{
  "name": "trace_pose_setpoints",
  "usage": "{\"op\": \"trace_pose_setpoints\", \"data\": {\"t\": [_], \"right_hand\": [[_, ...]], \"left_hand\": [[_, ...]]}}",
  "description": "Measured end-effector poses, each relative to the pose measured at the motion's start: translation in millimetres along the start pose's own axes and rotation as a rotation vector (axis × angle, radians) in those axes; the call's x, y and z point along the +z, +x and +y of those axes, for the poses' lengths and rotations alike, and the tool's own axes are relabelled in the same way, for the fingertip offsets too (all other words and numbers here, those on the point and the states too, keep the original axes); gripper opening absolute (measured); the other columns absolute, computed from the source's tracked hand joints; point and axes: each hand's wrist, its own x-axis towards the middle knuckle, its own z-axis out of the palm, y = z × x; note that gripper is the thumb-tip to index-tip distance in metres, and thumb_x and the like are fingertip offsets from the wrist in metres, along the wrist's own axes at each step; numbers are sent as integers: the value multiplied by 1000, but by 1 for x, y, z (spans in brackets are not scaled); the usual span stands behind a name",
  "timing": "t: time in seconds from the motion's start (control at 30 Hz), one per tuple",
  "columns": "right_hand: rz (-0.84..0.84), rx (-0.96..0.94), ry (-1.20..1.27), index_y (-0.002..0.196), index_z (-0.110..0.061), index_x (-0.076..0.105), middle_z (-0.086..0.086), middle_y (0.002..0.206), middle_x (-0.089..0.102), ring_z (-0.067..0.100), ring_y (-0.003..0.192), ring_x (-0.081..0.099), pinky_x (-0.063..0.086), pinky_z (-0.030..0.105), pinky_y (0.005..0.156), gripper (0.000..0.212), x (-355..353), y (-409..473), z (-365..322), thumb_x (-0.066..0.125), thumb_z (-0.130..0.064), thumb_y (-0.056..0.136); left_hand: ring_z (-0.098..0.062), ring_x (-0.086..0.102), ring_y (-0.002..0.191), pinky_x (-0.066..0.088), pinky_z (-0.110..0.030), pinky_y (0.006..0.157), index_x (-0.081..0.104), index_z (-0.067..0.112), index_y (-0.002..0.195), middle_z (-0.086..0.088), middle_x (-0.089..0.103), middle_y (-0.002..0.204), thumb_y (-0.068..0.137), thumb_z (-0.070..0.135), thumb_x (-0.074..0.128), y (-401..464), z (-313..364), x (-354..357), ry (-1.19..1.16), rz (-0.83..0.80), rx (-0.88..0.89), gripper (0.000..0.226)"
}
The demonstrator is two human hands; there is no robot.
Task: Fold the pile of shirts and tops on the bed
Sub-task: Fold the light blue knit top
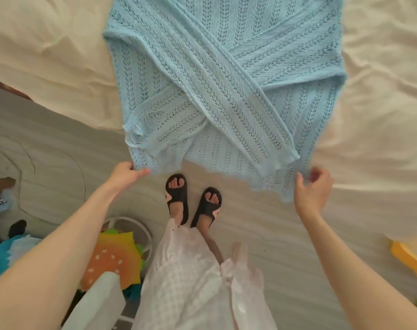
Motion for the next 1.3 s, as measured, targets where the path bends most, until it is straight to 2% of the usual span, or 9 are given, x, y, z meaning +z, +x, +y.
{"op": "trace_pose_setpoints", "data": {"t": [0.3,0.43,0.57,0.8,0.9,0.97,1.07,1.2,1.3], "right_hand": [[-351,358,178,100,1,65,13,89,63,21,85,55,45,39,76,20,1,-18,28,61,-14,88],[-274,426,260,108,6,60,15,90,59,19,84,50,37,29,71,25,-9,-34,32,54,-13,93],[-142,403,271,109,6,59,10,92,58,20,85,53,40,30,73,29,-21,-43,33,49,-18,97],[-287,416,388,102,12,63,27,87,65,15,74,54,42,30,66,38,-63,-60,33,59,-25,92],[-475,534,559,106,-4,63,3,84,67,10,70,61,50,23,62,19,-87,-74,22,56,-16,93],[-532,610,750,113,-8,58,-1,87,67,11,77,61,51,24,70,20,-100,-82,15,51,-10,95],[-397,708,916,121,-11,52,-1,95,63,12,85,60,50,33,86,24,-116,-89,11,48,-12,97],[-340,692,929,100,-11,55,1,72,71,15,60,69,58,26,56,13,-143,-92,-2,43,-15,100],[-300,724,1083,89,-9,54,7,65,68,13,49,66,58,27,54,16,-165,-86,-17,43,-11,100]], "left_hand": [[-19,56,101,39,-28,85,57,8,119,-6,60,122,94,19,55,-47,-56,0,-286,51,-73,27],[-18,59,83,46,-30,75,53,8,107,-16,58,117,96,8,48,-68,-72,0,-477,12,-141,12],[-18,58,76,50,-19,49,49,0,124,-17,58,115,98,9,46,-87,-79,1,-473,28,-153,28],[-22,60,88,50,-36,86,54,-6,120,-18,61,116,96,15,50,-122,-74,-27,-478,-42,-168,32],[-17,59,91,55,-25,77,52,2,123,-7,62,108,97,19,48,-143,-68,-37,-730,34,-132,31],[-15,58,92,51,-30,89,54,4,117,-4,61,103,98,19,45,-156,-61,-40,-927,100,-144,25],[-21,58,97,41,-40,102,54,8,95,-6,64,85,99,17,43,-177,-49,-43,-1118,153,-165,14],[-18,64,75,43,-37,101,51,5,87,-3,56,61,99,12,42,-194,-37,-59,-1217,221,-148,16],[-18,62,76,43,-35,101,50,4,87,-4,50,70,100,10,41,-199,-25,-76,-1234,240,-97,17]]}}
